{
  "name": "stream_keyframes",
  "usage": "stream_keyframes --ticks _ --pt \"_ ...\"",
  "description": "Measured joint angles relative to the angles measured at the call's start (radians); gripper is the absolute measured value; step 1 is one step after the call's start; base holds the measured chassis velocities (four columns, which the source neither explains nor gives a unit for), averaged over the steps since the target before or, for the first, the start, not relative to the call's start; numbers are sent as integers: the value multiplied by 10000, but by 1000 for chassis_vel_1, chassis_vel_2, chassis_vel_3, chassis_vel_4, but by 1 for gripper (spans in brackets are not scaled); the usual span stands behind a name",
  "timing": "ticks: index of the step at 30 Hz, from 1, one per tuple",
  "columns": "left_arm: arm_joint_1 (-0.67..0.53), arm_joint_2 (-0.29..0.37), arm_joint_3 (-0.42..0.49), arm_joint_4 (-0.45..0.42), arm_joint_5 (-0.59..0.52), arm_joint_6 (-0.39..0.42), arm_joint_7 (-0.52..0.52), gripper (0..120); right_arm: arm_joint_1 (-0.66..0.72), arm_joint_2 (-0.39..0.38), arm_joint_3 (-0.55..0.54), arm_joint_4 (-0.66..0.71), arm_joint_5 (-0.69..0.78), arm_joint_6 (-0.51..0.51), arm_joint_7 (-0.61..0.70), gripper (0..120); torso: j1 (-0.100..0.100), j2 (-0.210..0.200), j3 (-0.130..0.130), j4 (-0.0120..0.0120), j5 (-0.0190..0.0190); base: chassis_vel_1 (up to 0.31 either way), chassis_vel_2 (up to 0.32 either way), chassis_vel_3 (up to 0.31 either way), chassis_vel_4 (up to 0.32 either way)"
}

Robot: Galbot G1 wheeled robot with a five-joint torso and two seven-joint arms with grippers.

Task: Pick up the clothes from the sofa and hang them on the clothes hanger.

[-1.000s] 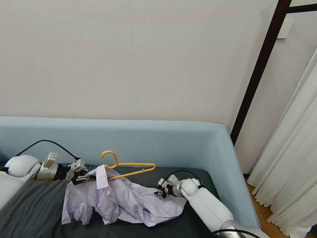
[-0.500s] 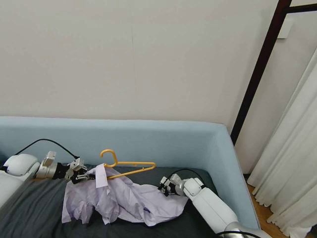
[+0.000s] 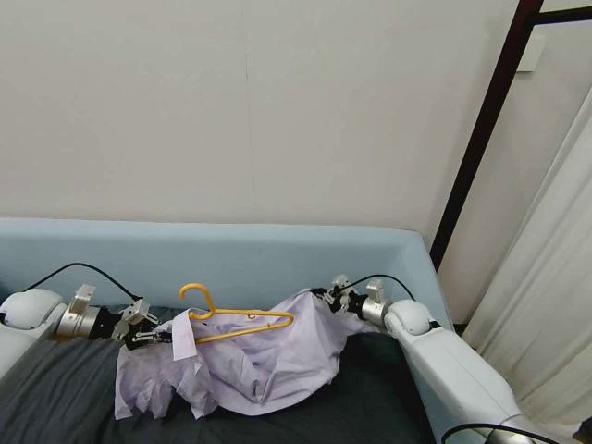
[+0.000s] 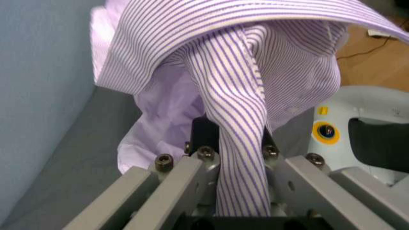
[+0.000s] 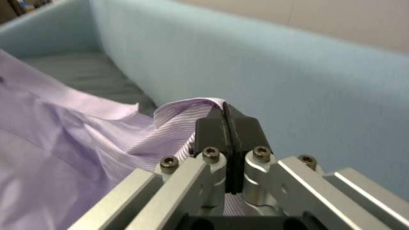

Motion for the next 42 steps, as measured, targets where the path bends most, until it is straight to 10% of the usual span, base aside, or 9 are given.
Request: stream_keyframes --ticks 26,42 --pt "-532 -782 13 1166 730 -239 -844 1 -1255 -2118 1180 4655 3506 616 -1067 0 -1 0 1 -3 -1 0 0 0 0" --pt "-986 -930 -14 1756 371 -114 -897 1 -1312 -2258 1372 4385 2784 614 -2794 0 -1 0 2 -4 -1 0 0 0 0"
